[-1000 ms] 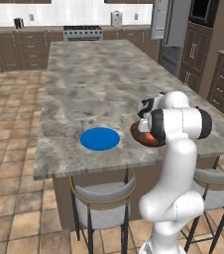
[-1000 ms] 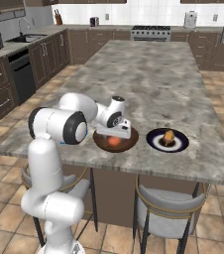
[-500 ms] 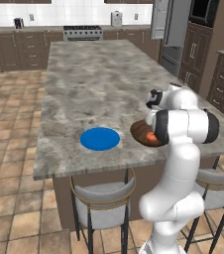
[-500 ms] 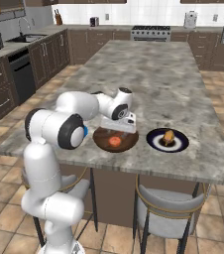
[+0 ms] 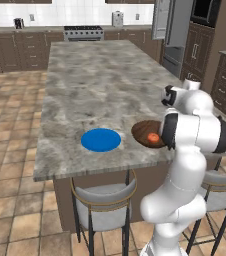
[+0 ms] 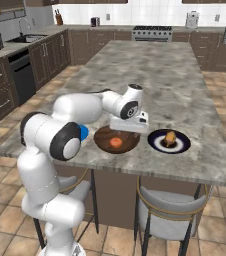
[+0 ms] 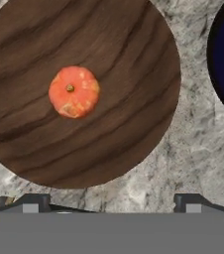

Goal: Pick the chicken drumstick and squash from their plates and place them in the bowl. Then put the bowl in the fridge.

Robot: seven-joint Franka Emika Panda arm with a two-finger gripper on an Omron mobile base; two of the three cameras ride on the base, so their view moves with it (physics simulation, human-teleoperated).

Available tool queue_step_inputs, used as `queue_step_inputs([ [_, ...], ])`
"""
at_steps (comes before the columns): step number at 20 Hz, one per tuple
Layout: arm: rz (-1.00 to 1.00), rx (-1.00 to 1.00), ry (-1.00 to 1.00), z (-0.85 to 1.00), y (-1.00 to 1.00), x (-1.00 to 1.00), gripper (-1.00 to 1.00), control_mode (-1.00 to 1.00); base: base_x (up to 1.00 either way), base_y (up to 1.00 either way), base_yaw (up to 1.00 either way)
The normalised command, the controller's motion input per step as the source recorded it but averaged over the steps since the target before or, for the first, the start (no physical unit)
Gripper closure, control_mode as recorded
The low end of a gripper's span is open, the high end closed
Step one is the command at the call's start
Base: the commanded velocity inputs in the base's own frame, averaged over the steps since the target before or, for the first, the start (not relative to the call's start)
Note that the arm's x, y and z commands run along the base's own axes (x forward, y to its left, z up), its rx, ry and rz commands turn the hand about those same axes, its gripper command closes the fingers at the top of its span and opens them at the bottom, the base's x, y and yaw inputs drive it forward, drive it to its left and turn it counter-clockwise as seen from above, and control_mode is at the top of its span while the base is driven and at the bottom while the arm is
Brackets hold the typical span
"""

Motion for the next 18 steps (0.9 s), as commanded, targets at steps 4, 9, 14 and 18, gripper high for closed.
queue_step_inputs([
  [4,0.0,-0.03,-0.07,0.26,-0.58,-0.3,-1.0,-1.0,0.0,0.0,0.0],
  [9,-0.03,0.0,-0.02,0.12,-0.63,-0.03,-1.0,-1.0,0.0,0.0,0.0],
  [14,-0.19,0.0,0.04,0.05,-0.62,0.16,-1.0,-1.0,0.0,0.0,0.0],
  [18,-0.23,0.0,0.01,0.03,-0.52,0.28,-1.0,-1.0,0.0,0.0,0.0],
])
